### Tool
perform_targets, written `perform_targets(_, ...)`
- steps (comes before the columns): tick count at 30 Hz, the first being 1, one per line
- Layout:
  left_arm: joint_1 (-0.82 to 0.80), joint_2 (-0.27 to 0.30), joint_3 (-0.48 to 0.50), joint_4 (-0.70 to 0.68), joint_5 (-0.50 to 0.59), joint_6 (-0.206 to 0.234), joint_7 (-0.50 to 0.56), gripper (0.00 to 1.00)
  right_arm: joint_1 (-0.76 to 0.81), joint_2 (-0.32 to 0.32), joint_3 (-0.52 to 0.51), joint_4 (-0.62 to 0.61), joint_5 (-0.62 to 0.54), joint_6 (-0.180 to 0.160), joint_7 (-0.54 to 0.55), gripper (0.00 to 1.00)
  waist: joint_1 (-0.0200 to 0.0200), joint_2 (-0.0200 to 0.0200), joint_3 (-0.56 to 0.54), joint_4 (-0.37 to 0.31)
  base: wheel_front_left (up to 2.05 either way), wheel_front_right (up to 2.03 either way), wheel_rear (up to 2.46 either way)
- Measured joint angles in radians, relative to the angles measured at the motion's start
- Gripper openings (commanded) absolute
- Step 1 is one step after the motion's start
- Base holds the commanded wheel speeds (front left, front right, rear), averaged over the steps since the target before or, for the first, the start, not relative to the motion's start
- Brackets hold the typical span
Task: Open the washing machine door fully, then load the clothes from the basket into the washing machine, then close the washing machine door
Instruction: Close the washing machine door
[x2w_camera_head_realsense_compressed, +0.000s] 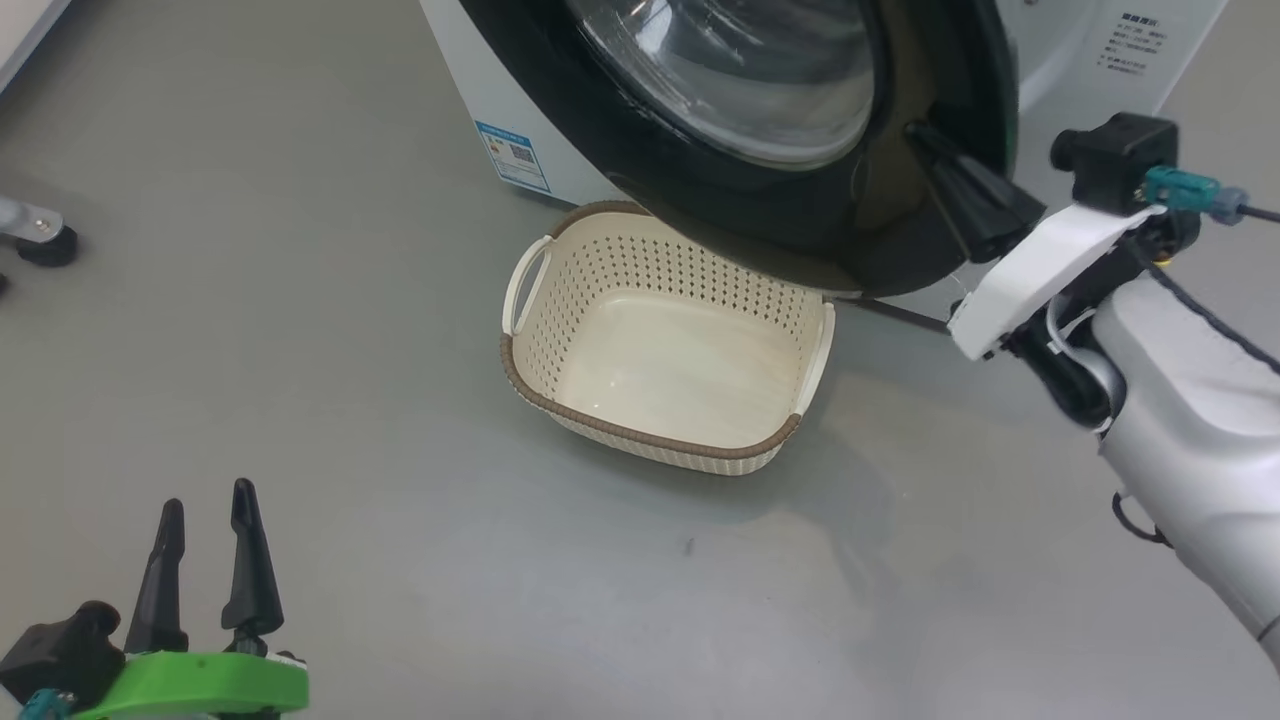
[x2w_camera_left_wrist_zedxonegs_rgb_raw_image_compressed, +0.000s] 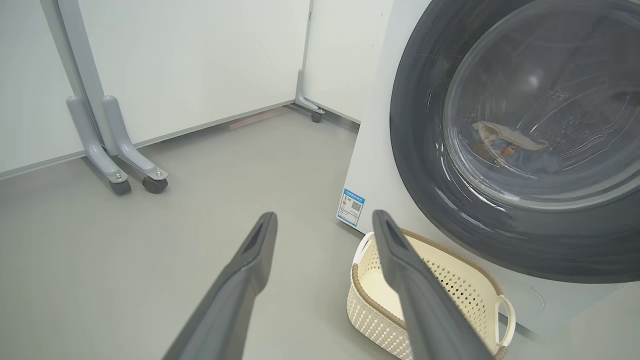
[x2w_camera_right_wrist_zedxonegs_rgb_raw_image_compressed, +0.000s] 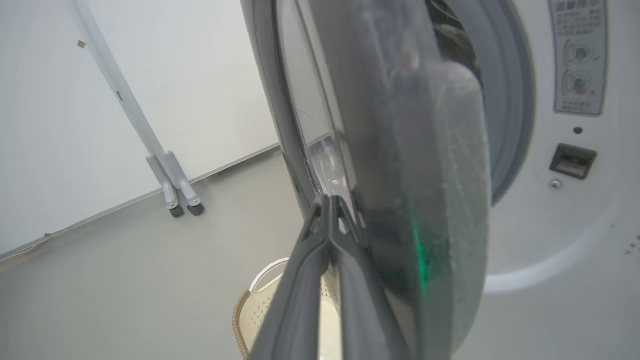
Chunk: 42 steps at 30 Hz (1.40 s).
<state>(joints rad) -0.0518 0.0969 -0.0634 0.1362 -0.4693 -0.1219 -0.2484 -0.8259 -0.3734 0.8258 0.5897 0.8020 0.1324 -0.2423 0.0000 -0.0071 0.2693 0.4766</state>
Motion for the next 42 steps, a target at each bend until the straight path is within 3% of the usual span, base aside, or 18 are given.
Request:
perform_targets(5,-0.023,-0.008,0.0,-0.006,-0.011,0.0,0.0,1.0,-0.06,-0.029,-0.057,0.03,0.001,0.0,-0.002,0.0,0.0,0.0,0.039,0.008,0.0,0.0,0.0)
perform_targets(23,-0.074,-0.033,-0.01,-0.006,-0.033,0.0,0.0,1.0,-0.28,-0.095,-0.085,0.114,-0.061,0.0,-0.006,0.0,0.0,0.0,0.155,0.042,0.0,0.0,0.0)
perform_targets(41,-0.093,-0.035,-0.003,0.007,-0.03,0.0,0.0,1.0,-0.299,-0.043,-0.113,0.149,-0.092,-0.019,-0.01,0.0,0.0001,0.0,0.144,0.031,0.0,0.0,0.0)
perform_targets(42,-0.093,-0.035,-0.002,0.007,-0.03,0.0,0.0,1.0,-0.294,-0.039,-0.116,0.142,-0.097,-0.019,-0.01,0.14,0.0,0.0,0.139,0.029,0.0,0.0,0.0)
